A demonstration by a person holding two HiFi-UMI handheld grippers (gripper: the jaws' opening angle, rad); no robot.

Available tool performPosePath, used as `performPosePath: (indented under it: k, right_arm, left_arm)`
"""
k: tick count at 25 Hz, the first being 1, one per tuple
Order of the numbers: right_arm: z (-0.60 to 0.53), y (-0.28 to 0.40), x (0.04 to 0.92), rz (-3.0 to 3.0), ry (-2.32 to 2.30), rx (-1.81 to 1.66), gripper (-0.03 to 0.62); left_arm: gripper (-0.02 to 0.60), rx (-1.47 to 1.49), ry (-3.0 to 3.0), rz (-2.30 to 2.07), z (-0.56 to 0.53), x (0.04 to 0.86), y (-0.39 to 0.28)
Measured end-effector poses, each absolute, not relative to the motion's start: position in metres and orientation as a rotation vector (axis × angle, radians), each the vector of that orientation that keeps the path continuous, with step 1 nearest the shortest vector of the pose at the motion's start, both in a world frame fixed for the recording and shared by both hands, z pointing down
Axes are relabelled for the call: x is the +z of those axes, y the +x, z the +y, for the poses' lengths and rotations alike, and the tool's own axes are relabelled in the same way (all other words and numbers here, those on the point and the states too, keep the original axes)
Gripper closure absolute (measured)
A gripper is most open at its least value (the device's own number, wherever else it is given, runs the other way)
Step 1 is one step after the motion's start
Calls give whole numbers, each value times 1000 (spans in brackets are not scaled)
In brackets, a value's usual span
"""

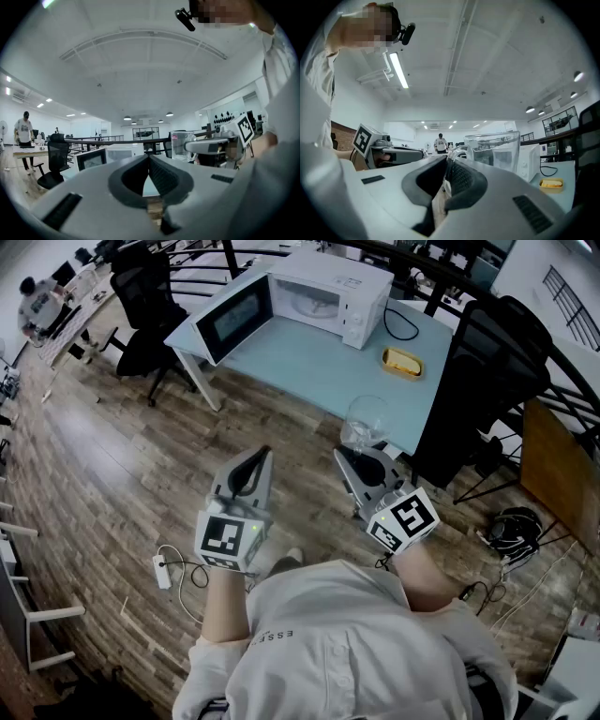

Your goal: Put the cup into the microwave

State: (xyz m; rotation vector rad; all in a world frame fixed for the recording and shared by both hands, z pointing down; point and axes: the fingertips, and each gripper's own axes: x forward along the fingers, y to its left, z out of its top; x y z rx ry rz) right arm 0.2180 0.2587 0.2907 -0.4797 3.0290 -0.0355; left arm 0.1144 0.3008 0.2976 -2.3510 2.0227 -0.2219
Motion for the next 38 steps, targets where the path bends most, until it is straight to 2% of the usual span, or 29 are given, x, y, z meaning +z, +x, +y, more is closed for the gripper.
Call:
performPosePath:
  k: [17,31,38]
  right_arm:
    - [257,198,293,3018,-528,-80,577]
    - [244,113,308,3041,-594,-110,577]
    - [196,70,321,3064,-512,-124,577]
  left_arm:
    - [578,-163,-2407,1971,302,300,95]
    - [578,-135,-2470,1984,298,322,0]
    - [578,-140,-2416,2068,255,331,-45]
